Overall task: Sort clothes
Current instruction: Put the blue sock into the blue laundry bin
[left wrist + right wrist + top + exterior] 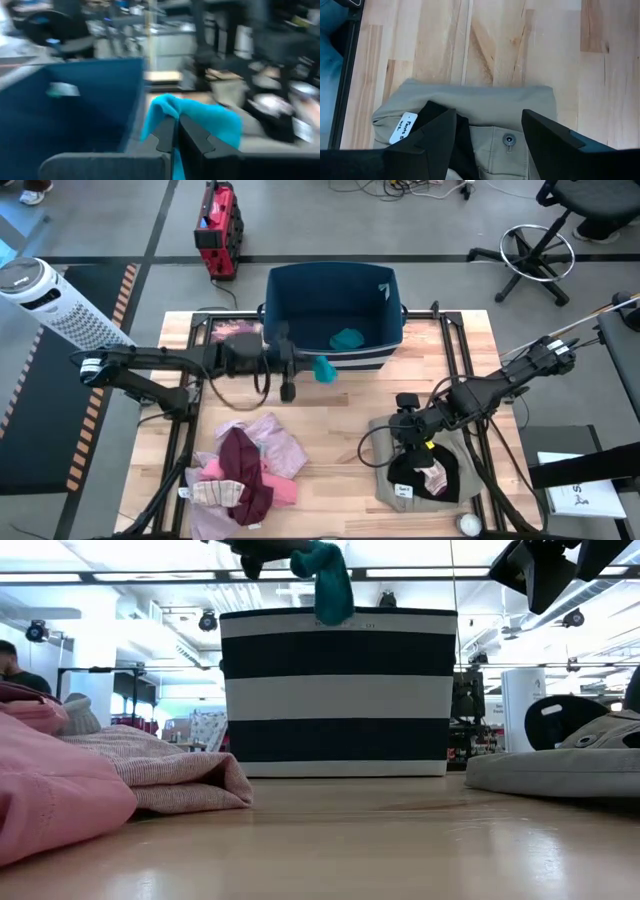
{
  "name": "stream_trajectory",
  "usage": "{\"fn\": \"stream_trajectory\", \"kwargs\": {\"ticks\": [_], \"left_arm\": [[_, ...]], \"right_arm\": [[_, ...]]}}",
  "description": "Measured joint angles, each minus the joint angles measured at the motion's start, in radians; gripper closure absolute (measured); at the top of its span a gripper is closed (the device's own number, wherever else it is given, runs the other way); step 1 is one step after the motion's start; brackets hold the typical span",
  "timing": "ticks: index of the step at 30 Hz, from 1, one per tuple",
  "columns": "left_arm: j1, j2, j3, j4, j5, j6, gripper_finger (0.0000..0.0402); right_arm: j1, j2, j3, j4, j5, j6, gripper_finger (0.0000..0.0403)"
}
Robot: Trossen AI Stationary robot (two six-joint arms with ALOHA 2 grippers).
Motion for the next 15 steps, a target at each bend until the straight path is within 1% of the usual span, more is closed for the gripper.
{"fn": "stream_trajectory", "kwargs": {"ticks": [2,6,10,15], "left_arm": [[0.057,0.007,0.027,0.001,0.006,0.007,0.0401],[0.151,0.039,0.086,-0.006,0.065,0.043,0.0402],[0.239,0.084,0.138,-0.015,0.068,0.053,0.0402],[0.329,0.154,0.158,-0.022,0.072,0.052,0.0402]], "right_arm": [[0.0,0.0,0.0,0.0,0.001,0.0,0.0194],[0.0,0.0,0.0,0.002,0.001,0.0,0.0194],[0.0,0.0,0.0,0.007,0.001,0.0,0.0194],[0.0,0.0,0.0,0.02,0.001,0.0,0.0194]]}}
